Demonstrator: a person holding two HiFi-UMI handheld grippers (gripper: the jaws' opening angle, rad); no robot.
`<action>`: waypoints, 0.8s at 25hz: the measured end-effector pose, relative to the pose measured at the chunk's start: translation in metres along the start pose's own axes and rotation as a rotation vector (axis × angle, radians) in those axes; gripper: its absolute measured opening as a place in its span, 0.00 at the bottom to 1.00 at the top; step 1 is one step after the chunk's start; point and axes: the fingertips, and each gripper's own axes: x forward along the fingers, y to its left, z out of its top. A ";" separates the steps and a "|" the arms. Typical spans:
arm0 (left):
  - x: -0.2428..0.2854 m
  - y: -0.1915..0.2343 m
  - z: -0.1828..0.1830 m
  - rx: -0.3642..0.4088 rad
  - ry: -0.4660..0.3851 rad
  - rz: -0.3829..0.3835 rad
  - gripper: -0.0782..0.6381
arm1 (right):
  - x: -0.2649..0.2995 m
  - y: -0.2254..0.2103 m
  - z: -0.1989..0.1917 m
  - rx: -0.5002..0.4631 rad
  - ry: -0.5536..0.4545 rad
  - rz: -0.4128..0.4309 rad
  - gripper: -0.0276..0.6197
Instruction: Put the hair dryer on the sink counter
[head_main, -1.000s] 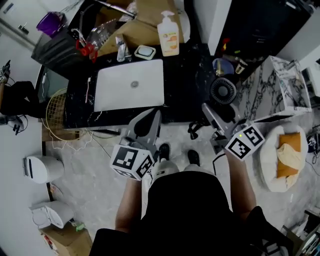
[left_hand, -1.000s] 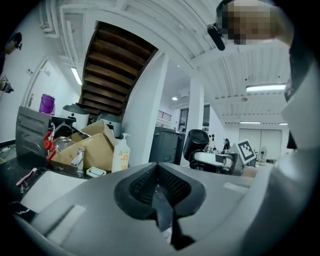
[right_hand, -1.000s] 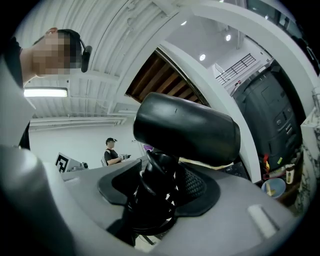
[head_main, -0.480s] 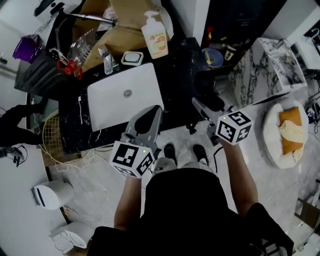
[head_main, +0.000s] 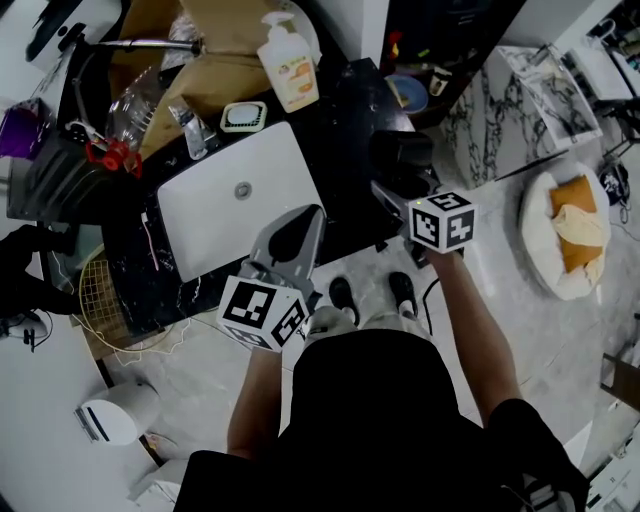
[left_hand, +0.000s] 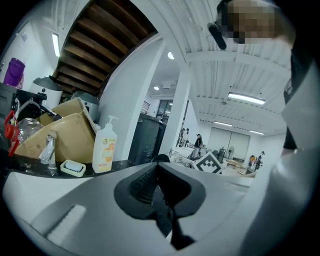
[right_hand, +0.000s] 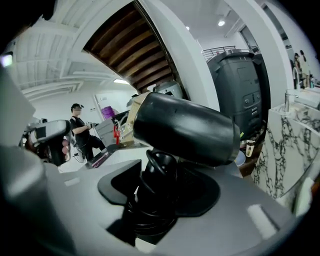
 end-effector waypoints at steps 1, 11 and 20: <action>0.000 0.002 -0.001 -0.005 0.005 -0.006 0.11 | 0.005 -0.003 -0.005 0.006 0.018 -0.016 0.39; 0.011 0.014 -0.018 -0.040 0.059 -0.088 0.11 | 0.040 -0.027 -0.037 0.053 0.154 -0.113 0.39; 0.016 0.021 -0.027 -0.056 0.093 -0.111 0.11 | 0.057 -0.052 -0.044 0.050 0.214 -0.197 0.39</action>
